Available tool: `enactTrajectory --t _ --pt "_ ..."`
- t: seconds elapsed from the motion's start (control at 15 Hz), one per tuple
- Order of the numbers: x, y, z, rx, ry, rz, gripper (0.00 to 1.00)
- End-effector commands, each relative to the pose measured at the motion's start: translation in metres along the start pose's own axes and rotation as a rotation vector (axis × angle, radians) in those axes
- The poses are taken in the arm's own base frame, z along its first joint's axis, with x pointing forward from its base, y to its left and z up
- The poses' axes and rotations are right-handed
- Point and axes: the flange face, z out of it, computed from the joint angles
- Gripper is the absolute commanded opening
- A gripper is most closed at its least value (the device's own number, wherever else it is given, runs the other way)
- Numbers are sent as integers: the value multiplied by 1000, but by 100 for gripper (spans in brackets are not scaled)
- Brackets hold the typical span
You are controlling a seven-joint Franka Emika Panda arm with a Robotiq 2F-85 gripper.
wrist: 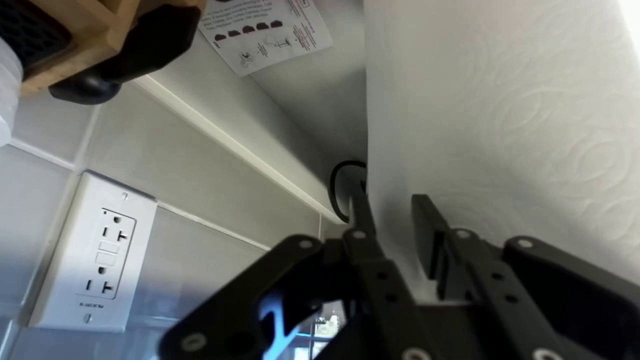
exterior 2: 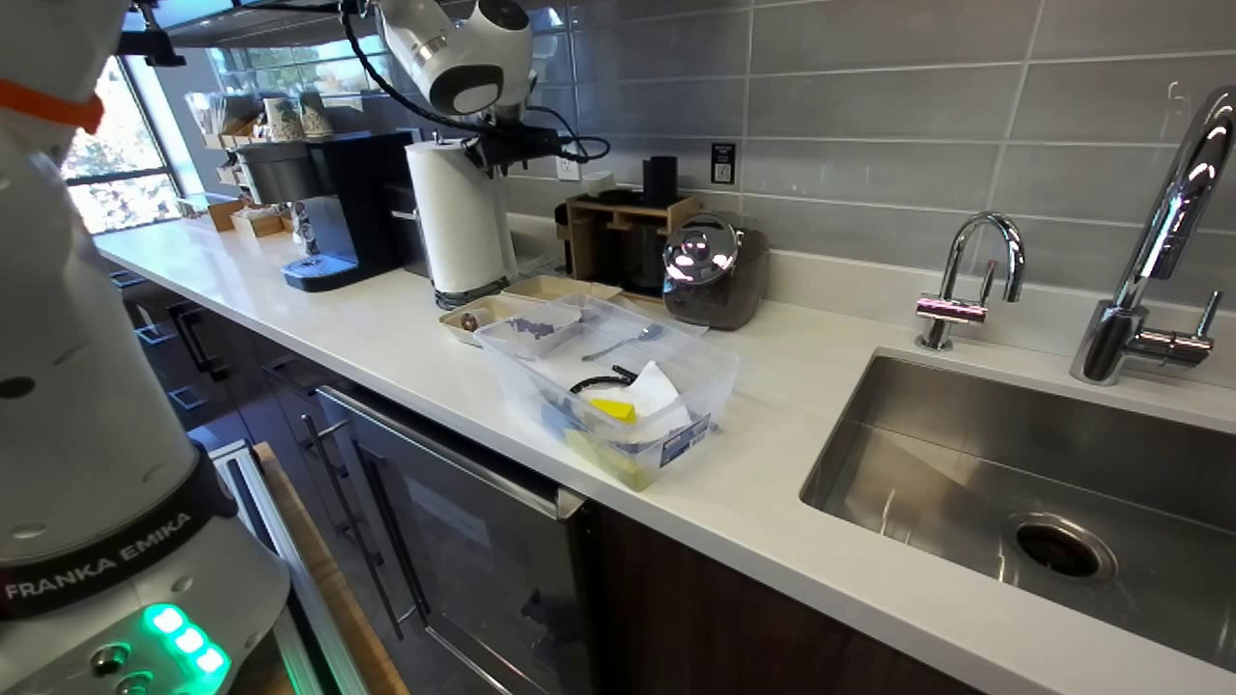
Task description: Rip off a piece of the paper towel from the roll
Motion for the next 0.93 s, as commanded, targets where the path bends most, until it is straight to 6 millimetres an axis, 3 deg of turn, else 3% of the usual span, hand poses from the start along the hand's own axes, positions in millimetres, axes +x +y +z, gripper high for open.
enactTrajectory --t 0.0,0.2,0.6,0.87 --pt "-5 -1 14 43 5 -65 1" --pt "-9 -1 15 51 2 -66 0" --pt "-25 -2 -4 65 -68 68 0" --pt "-41 -8 2 115 -84 143 0"
